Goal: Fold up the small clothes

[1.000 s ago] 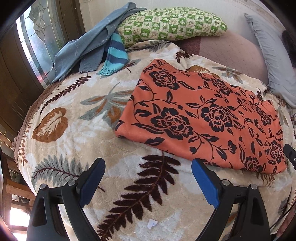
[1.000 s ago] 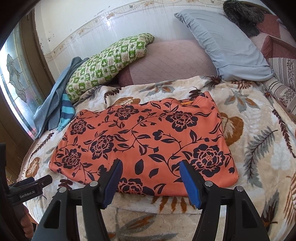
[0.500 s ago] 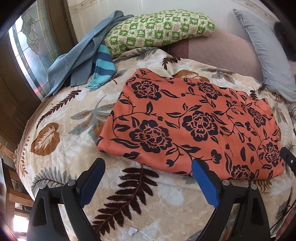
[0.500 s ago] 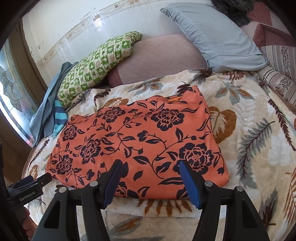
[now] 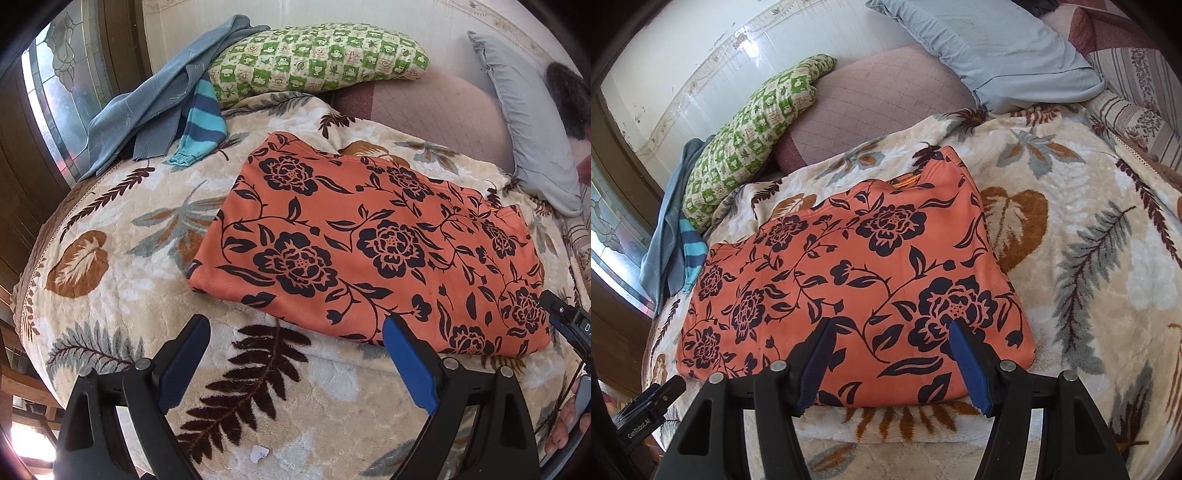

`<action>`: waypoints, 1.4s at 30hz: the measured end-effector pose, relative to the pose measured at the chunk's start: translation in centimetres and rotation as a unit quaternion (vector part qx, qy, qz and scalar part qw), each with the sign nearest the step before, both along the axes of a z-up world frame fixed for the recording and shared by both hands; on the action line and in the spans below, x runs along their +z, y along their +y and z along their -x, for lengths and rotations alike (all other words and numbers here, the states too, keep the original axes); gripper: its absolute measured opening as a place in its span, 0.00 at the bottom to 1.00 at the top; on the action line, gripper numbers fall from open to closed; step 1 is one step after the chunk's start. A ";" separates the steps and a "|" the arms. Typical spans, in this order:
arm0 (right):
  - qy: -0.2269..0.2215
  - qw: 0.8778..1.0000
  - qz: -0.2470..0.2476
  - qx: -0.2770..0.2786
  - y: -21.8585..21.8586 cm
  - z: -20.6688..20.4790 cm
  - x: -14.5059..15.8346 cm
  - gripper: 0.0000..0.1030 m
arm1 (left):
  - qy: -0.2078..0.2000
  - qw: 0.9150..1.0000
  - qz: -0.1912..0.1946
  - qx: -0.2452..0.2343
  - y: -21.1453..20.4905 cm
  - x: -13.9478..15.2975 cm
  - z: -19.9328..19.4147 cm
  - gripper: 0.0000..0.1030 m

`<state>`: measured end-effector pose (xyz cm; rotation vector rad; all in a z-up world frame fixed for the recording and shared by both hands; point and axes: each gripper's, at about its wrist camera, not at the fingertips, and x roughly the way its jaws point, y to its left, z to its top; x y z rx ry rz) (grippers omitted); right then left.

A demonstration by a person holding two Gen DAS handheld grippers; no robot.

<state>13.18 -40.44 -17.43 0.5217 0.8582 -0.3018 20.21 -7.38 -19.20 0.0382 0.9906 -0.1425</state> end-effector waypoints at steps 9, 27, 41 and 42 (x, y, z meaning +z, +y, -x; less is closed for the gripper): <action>-0.004 0.998 -0.045 -0.036 -1.7 0.7 -0.6 0.65 | -0.008 0.999 0.018 0.044 5.6 1.1 -0.7 0.92; -0.010 0.999 0.017 0.027 2.6 -0.9 0.1 0.65 | 0.087 0.980 0.130 0.123 6.9 -5.6 -6.5 0.86; -0.012 1.000 0.012 0.014 1.4 -0.9 0.0 0.65 | 0.059 0.974 0.165 0.143 6.5 -7.1 -9.6 0.31; -0.015 1.000 0.009 0.008 1.1 -0.8 0.1 0.65 | 0.056 0.975 0.165 0.135 6.5 -6.9 -9.5 0.25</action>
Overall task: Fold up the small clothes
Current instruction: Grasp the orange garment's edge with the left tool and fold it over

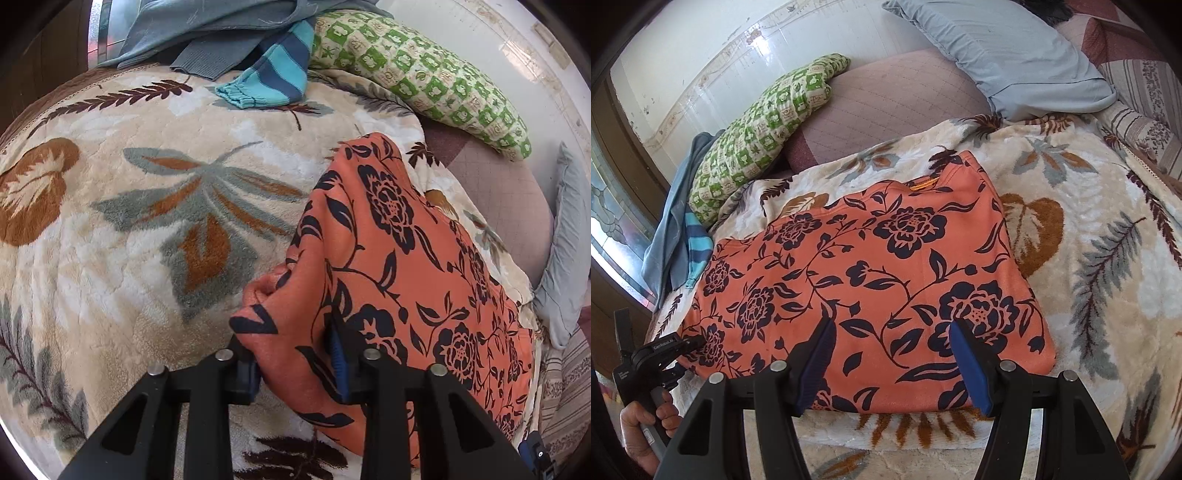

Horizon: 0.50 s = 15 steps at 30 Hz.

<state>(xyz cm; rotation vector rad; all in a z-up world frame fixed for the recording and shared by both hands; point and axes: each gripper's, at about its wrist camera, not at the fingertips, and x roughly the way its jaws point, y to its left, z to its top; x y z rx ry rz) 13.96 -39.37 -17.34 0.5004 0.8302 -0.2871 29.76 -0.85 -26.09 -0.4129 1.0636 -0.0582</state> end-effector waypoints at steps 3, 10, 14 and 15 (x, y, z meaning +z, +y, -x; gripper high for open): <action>-0.011 1.000 -0.015 -0.026 -1.4 0.6 0.2 0.65 | -0.016 0.999 -0.023 -0.024 -0.9 1.5 0.2 0.20; -0.035 0.992 -0.077 -0.093 -5.6 2.7 0.2 0.65 | -0.064 0.993 -0.054 -0.078 -4.6 8.0 1.4 0.19; -0.054 0.983 -0.111 -0.132 -8.4 4.3 0.2 0.65 | -0.094 0.984 -0.074 -0.129 -9.2 12.5 2.6 0.18; -0.057 0.981 -0.120 -0.140 -9.1 4.7 0.1 0.65 | -0.099 0.982 -0.078 -0.143 -10.7 13.4 2.8 0.18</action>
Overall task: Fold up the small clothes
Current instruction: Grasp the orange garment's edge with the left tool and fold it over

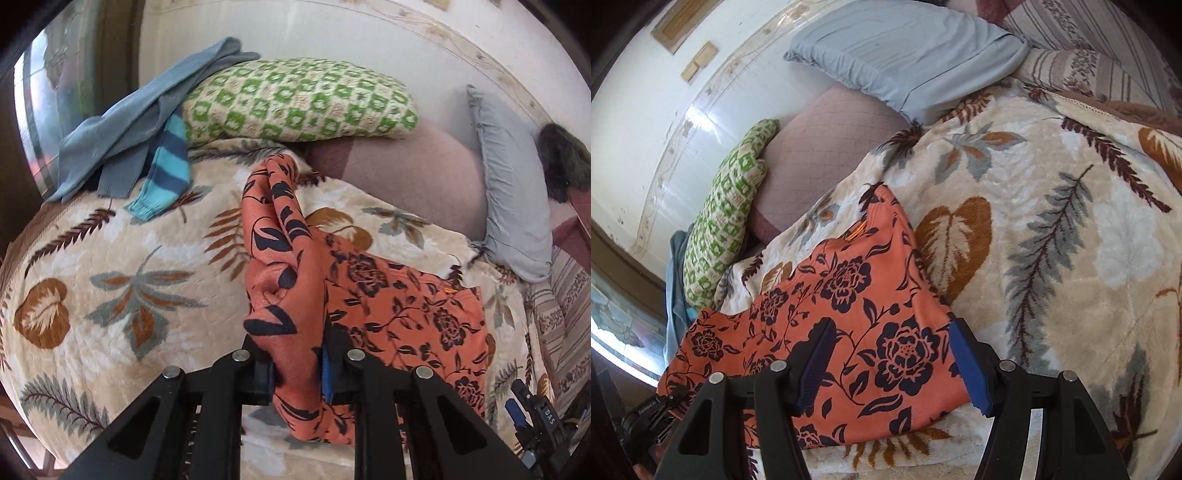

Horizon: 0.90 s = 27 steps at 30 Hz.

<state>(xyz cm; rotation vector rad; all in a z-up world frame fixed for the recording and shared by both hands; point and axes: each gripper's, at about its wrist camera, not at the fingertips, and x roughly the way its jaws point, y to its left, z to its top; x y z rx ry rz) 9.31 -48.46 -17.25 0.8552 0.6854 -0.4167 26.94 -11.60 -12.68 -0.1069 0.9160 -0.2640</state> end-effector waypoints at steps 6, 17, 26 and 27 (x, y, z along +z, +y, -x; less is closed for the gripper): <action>-0.013 0.998 -0.042 -0.035 -3.3 1.8 -0.6 0.65 | -0.026 0.994 -0.031 -0.104 -11.6 3.2 2.9 0.18; -0.006 0.993 -0.062 -0.104 -8.5 5.2 -2.0 0.65 | 0.096 0.955 -0.096 -0.262 -26.9 -9.4 9.4 0.29; -0.024 0.995 -0.058 -0.080 -7.6 4.7 -1.4 0.65 | -0.029 0.964 -0.010 -0.265 -18.7 -0.6 9.2 0.63; -0.037 0.996 -0.052 -0.068 -7.2 4.5 -1.0 0.65 | -0.056 0.967 -0.027 -0.248 -17.6 0.1 9.0 0.66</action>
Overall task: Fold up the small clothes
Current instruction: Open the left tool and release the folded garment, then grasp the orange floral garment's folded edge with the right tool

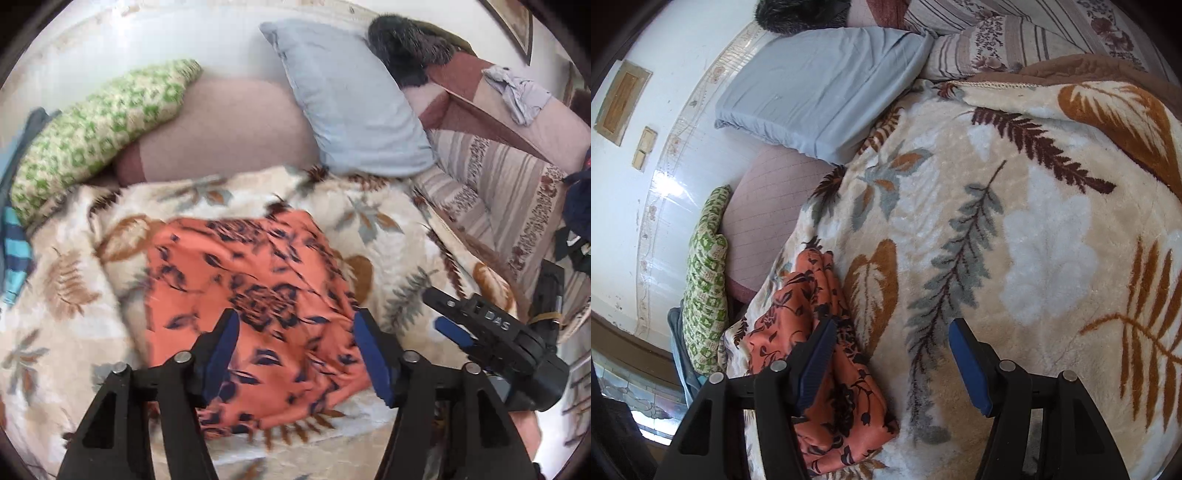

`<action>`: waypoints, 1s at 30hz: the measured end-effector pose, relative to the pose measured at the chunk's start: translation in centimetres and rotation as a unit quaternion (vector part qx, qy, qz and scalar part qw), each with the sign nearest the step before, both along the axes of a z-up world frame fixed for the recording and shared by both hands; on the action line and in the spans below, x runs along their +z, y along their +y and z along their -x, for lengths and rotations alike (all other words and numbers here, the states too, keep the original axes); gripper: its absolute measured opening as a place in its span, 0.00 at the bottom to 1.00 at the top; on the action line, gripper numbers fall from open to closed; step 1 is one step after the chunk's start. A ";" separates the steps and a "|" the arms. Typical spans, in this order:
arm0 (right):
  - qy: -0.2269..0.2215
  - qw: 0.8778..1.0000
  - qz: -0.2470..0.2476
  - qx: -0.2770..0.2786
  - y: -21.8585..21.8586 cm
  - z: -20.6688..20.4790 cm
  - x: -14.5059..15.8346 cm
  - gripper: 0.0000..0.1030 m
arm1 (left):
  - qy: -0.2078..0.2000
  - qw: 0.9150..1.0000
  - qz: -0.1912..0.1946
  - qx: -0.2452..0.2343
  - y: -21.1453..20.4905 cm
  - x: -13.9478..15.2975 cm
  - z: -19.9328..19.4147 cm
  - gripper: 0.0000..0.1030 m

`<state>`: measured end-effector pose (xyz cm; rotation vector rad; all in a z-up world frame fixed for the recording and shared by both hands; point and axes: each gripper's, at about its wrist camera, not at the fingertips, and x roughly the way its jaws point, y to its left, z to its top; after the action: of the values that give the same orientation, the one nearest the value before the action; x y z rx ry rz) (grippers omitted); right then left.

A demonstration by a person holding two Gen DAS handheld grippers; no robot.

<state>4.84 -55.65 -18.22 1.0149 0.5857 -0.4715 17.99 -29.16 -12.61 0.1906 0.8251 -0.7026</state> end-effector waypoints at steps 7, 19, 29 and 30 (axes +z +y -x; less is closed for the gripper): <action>-0.076 0.987 0.017 0.138 5.3 -4.1 2.3 0.63 | -0.011 0.988 -0.123 0.094 5.4 -4.2 -4.0 0.66; 0.089 0.980 -0.035 0.174 7.5 -9.5 -3.9 0.20 | 0.046 0.980 -0.174 0.078 5.3 -11.1 -3.9 0.66; 0.135 0.972 -0.017 0.189 8.4 -8.6 -5.9 0.01 | 0.071 0.977 -0.185 0.082 5.7 -13.1 -3.6 0.85; 0.134 0.972 -0.022 0.189 8.3 -8.5 -6.0 0.01 | 0.074 0.976 -0.184 0.090 5.9 -13.3 -3.8 0.90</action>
<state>13.37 -47.35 -24.23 0.8604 1.0143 -0.2578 21.78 -23.28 -25.91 0.3962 1.0984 -0.3918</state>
